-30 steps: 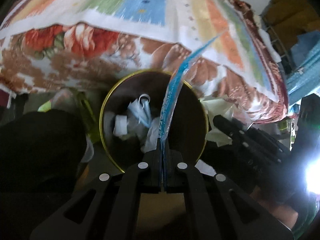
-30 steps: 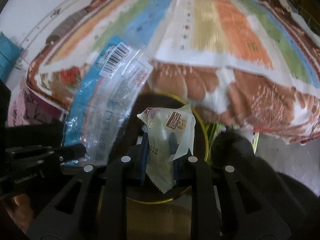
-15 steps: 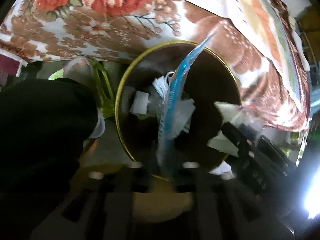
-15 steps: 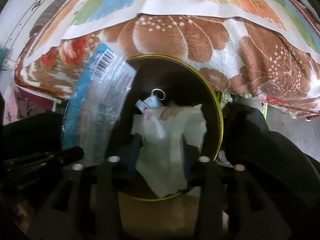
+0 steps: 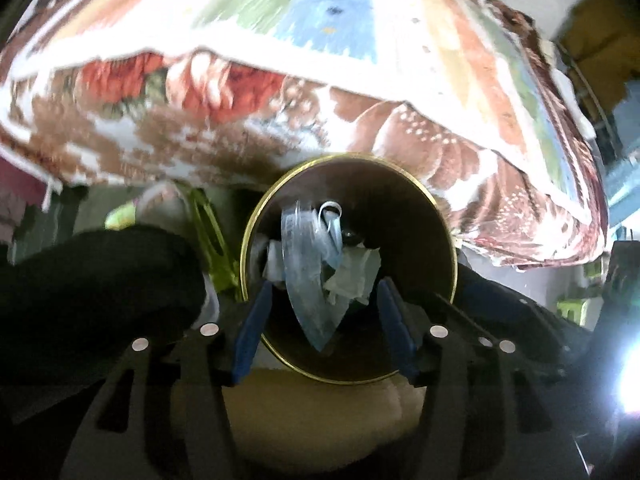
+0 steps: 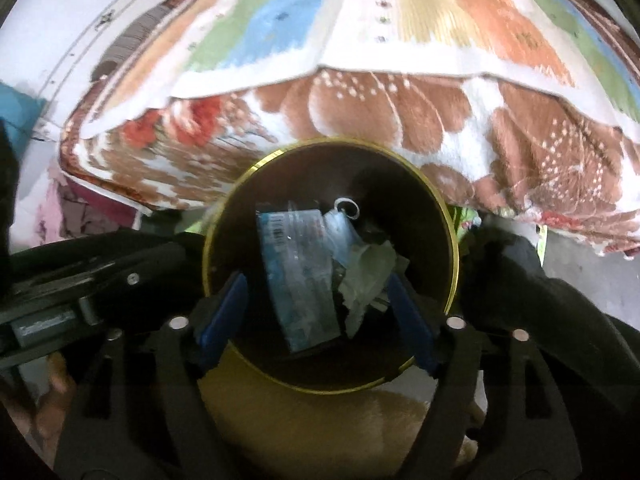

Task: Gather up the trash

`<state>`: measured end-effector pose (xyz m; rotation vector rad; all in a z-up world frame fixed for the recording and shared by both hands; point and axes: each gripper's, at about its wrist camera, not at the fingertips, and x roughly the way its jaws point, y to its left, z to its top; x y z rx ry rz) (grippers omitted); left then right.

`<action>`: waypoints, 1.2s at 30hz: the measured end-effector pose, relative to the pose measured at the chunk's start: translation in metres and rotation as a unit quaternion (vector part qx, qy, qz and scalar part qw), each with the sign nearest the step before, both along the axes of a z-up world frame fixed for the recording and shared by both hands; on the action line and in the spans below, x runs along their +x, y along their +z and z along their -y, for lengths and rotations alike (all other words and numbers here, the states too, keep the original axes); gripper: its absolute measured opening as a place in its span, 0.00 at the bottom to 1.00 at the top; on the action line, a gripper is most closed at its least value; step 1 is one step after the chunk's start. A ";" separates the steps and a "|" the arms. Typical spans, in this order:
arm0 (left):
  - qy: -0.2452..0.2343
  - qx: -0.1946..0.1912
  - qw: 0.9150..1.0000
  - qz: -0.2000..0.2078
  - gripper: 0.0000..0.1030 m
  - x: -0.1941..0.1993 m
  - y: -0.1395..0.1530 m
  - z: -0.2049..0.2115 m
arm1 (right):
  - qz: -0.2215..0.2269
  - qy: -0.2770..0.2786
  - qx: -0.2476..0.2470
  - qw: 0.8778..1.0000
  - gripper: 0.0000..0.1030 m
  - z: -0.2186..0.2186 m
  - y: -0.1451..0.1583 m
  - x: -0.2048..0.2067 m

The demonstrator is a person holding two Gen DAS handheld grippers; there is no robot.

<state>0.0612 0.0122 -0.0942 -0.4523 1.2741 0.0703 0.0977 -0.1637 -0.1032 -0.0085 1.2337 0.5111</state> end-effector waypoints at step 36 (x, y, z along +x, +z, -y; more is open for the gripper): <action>-0.094 0.064 0.979 0.170 0.94 -0.074 0.061 0.011 | 0.141 0.015 0.007 0.990 0.91 0.052 0.065 -0.084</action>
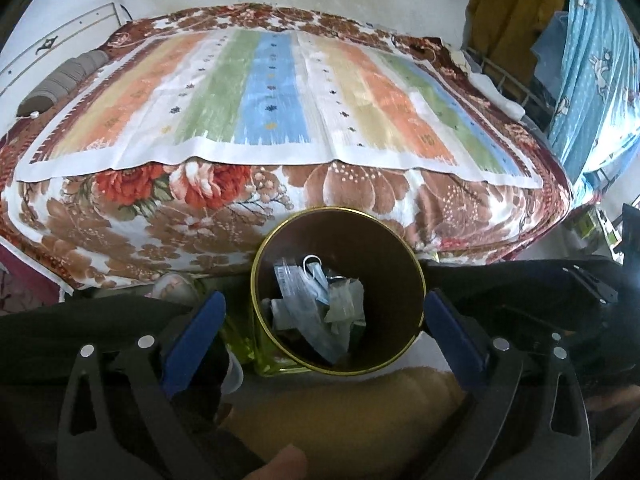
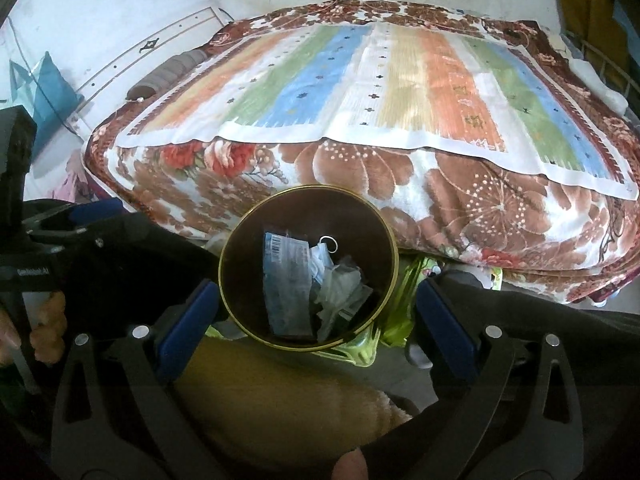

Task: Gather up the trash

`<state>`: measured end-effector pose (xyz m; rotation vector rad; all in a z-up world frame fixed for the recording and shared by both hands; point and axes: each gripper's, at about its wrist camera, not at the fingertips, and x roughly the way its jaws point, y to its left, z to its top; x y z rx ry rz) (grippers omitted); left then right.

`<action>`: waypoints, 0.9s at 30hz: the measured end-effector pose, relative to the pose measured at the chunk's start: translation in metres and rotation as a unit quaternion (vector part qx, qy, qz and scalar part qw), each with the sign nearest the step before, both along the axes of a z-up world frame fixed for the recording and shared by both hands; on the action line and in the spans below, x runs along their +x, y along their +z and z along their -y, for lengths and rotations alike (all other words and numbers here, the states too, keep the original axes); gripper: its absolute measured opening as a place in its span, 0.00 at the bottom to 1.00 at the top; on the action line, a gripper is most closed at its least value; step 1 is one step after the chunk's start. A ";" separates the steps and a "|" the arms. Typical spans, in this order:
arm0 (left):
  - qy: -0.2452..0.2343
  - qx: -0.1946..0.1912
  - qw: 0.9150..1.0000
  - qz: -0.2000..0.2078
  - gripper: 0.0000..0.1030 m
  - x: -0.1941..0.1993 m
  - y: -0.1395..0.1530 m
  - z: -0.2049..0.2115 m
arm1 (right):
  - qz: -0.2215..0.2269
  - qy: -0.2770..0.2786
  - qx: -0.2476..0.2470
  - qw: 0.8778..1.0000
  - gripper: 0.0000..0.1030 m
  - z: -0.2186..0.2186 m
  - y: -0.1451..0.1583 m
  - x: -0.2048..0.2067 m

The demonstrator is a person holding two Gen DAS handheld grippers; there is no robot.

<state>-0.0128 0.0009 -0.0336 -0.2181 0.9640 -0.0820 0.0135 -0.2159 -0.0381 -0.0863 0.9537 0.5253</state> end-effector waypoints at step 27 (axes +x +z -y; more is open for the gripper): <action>0.012 -0.009 1.000 -0.021 0.94 0.002 -0.006 -0.001 | -0.019 -0.003 0.015 1.000 0.92 0.002 -0.006 0.002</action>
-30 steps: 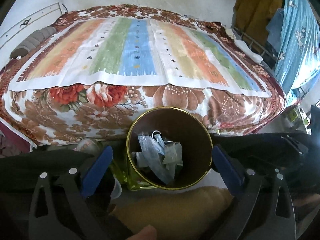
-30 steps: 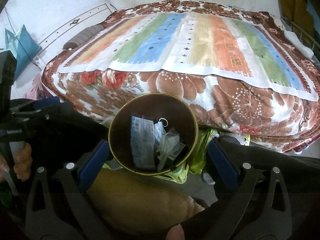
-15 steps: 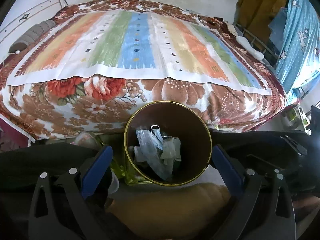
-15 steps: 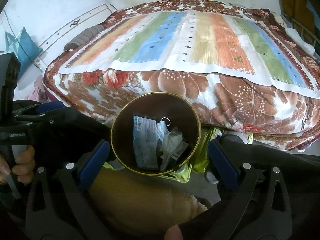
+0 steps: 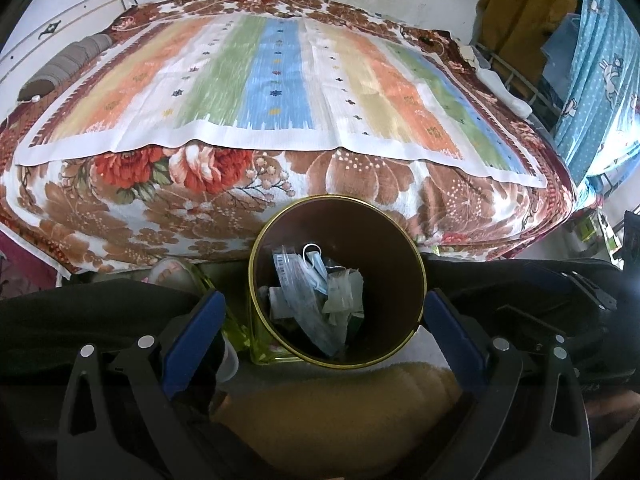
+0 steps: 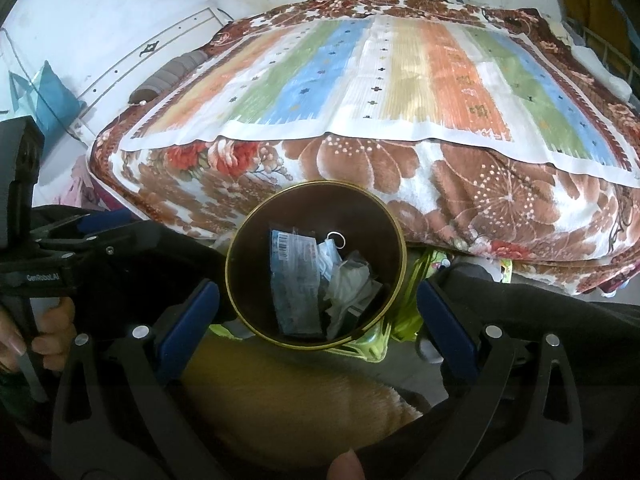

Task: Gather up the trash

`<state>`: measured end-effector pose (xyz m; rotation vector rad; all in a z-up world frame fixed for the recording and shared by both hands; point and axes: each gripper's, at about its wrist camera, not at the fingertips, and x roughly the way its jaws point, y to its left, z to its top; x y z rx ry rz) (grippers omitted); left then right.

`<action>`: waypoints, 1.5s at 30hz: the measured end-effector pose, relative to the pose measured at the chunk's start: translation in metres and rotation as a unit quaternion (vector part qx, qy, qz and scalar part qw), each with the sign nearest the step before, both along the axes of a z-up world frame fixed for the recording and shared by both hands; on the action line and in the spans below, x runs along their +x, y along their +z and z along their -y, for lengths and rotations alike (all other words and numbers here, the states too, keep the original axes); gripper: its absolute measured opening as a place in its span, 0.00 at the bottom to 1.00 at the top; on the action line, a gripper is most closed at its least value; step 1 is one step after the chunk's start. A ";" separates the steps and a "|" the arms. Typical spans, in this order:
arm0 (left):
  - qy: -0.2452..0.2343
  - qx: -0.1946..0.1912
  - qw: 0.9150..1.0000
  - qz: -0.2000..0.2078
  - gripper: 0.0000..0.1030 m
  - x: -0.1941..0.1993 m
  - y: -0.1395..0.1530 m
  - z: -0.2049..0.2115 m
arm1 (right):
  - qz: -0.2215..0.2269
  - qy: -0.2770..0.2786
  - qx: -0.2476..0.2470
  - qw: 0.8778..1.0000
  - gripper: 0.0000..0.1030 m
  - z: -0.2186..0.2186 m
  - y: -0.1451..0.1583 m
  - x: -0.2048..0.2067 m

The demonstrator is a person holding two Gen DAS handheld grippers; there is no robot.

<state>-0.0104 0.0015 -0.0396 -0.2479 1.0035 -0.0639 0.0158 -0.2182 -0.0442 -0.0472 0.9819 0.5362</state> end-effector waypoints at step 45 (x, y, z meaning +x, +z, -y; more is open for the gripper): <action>-0.001 0.000 1.000 -0.005 0.94 -0.002 -0.003 0.005 | -0.033 -0.006 0.026 0.999 0.92 0.005 -0.003 0.008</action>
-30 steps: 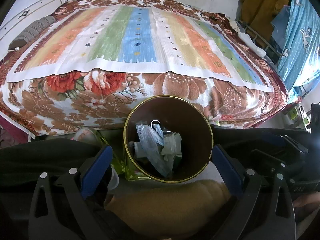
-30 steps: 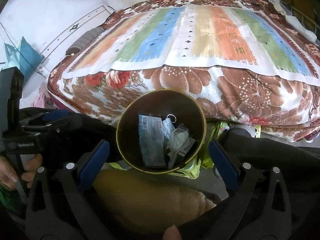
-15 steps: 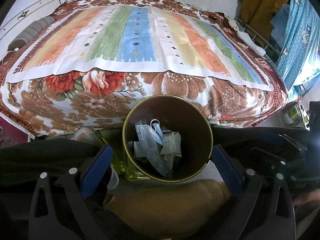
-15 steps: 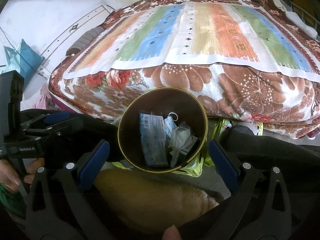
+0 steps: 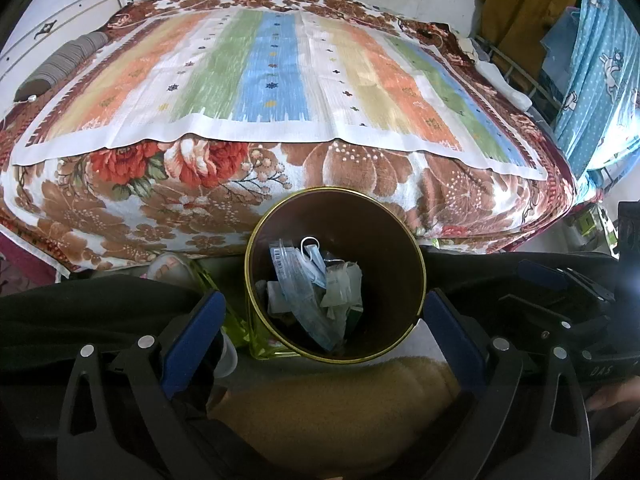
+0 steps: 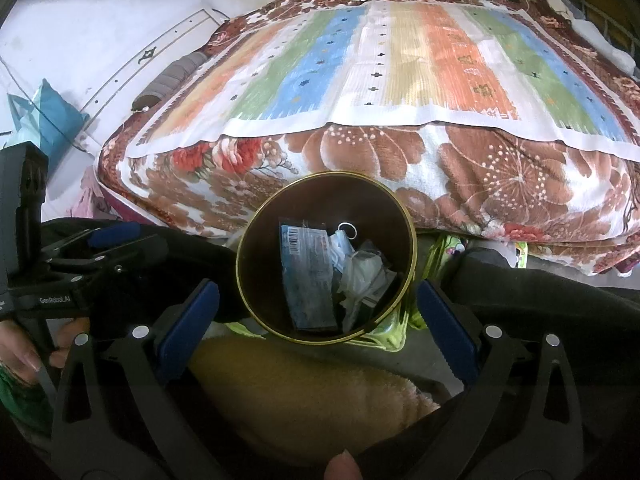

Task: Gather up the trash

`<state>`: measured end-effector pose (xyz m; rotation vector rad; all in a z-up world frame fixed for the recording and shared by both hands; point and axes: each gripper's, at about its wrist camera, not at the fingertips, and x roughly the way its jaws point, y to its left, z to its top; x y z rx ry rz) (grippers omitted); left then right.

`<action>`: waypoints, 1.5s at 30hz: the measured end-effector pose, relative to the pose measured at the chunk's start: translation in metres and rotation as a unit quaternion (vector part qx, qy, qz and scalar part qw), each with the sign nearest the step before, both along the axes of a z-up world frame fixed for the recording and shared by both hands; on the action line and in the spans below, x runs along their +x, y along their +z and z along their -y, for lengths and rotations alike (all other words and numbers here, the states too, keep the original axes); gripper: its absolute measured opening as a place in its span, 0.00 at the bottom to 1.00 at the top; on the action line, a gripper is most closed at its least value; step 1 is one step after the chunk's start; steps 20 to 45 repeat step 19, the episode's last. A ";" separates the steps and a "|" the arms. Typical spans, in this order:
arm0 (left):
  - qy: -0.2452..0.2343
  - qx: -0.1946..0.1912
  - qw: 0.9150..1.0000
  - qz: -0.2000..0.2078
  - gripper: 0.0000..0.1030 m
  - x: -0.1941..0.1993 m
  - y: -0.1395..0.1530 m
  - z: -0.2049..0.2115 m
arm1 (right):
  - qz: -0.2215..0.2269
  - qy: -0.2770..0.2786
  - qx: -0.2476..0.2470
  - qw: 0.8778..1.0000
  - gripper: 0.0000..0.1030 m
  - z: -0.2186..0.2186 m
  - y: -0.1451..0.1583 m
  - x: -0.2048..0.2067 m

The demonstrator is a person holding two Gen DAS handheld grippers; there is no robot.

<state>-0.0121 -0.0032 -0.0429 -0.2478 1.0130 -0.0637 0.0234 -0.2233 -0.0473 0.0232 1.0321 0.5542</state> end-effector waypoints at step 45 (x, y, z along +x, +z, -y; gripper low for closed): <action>0.002 0.002 1.000 -0.009 0.94 -0.007 -0.008 0.001 | -0.001 0.000 -0.001 1.000 0.92 -0.001 -0.001 0.000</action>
